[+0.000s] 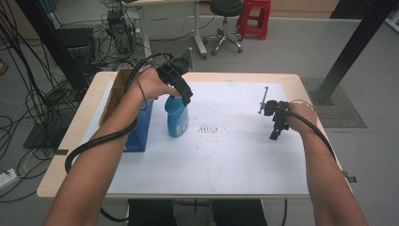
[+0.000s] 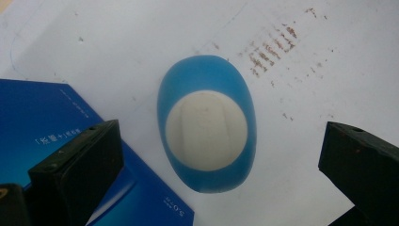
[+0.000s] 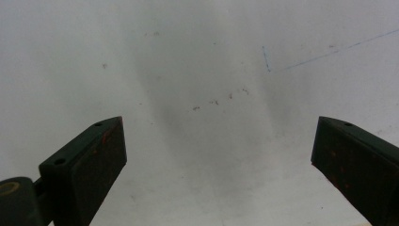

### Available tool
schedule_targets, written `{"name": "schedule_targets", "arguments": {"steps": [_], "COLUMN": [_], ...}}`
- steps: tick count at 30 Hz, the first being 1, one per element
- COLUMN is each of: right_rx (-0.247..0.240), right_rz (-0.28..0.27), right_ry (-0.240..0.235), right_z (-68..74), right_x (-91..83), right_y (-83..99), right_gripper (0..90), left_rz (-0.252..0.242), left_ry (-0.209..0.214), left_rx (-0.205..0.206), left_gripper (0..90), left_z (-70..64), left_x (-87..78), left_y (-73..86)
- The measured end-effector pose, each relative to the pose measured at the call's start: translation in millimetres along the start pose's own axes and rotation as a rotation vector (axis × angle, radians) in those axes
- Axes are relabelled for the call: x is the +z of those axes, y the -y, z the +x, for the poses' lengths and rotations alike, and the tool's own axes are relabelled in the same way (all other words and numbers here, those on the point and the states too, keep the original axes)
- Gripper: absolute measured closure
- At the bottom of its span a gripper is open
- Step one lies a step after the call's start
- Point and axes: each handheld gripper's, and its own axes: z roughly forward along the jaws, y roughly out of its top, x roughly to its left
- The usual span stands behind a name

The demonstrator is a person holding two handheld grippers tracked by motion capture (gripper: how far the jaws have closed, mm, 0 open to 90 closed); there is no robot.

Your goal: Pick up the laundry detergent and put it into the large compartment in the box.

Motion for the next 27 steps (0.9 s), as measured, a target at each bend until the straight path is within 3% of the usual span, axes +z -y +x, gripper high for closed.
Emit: {"name": "schedule_targets", "arguments": {"steps": [27], "right_rx": [-0.004], "right_rz": [0.0], "right_ry": [-0.001], "right_z": [-1.6], "right_x": [0.9], "right_y": [0.6], "right_gripper": [3.5], "left_rz": [0.002], "left_ry": [0.001], "left_rx": [-0.007], "left_gripper": [0.8], "left_z": [0.8], "left_x": [3.4], "left_y": [-0.6]}}
